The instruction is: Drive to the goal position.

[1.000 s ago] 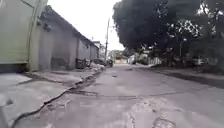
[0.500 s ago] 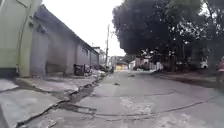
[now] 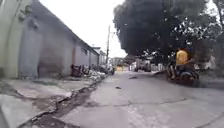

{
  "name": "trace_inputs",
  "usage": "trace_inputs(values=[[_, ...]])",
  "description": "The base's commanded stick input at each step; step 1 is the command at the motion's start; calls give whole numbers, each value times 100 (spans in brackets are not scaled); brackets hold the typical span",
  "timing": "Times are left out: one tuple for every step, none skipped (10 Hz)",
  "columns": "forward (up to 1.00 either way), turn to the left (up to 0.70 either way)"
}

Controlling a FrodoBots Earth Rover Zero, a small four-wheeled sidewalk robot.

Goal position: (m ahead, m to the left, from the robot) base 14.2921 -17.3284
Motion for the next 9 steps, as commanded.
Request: trace_inputs(values=[[100,0],[100,0],[100,-21],[100,-40],[100,-40],[100,-39],[100,-35],[100,-14],[100,0]])
